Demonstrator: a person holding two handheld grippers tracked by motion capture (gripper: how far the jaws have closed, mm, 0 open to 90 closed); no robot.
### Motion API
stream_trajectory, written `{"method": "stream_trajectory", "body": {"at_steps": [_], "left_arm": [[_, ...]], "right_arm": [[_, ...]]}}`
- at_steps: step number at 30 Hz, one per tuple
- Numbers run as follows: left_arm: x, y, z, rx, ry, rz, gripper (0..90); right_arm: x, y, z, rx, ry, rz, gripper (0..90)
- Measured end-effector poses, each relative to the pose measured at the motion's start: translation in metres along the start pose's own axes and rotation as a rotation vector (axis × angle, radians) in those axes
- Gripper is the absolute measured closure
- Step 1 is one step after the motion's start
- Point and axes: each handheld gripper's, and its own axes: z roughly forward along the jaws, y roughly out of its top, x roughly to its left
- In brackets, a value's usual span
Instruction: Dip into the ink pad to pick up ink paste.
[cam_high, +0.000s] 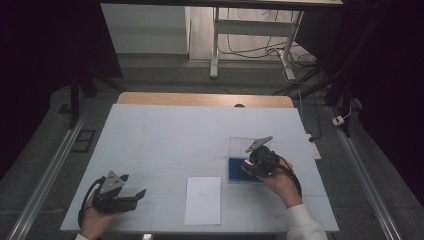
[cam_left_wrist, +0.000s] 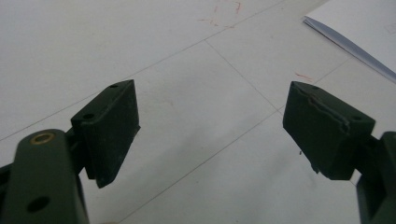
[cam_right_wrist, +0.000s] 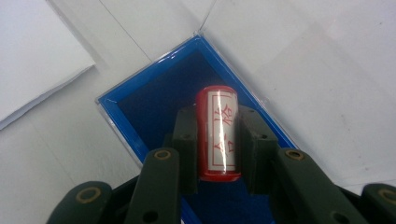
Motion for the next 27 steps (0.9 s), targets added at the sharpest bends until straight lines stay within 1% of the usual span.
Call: {"method": "stream_trajectory", "body": {"at_steps": [3, 7, 12, 16, 20, 22, 27], "left_arm": [[0.0003, -0.0001, -0.0001, 0.000, 0.002, 0.000, 18.8], [0.0008, -0.0001, 0.0007, 0.003, 0.003, -0.002, 18.8], [0.0004, 0.0001, 0.0006, 0.002, 0.002, -0.001, 18.8], [0.0005, 0.0002, 0.0001, 0.002, 0.002, -0.002, 18.8], [0.0007, 0.0004, 0.0003, 0.002, 0.003, -0.003, 18.8], [0.0010, 0.0002, -0.0003, 0.000, 0.002, -0.003, 18.8], [0.0021, -0.0004, -0.0010, 0.000, 0.009, -0.004, 18.8]], "right_arm": [[0.0020, 0.0001, -0.0003, 0.003, -0.008, -0.002, 70.5], [0.0018, 0.0000, -0.0002, 0.004, -0.007, -0.001, 70.6], [0.0017, -0.0010, 0.0002, -0.007, -0.006, 0.001, 70.6], [0.0023, -0.0012, 0.0000, -0.005, -0.011, -0.006, 70.5], [0.0016, -0.0017, 0.0002, -0.013, -0.005, 0.002, 70.5], [0.0021, -0.0018, 0.0000, -0.010, -0.011, -0.006, 70.5], [0.0015, -0.0016, -0.0004, -0.014, -0.006, 0.001, 70.3]]}}
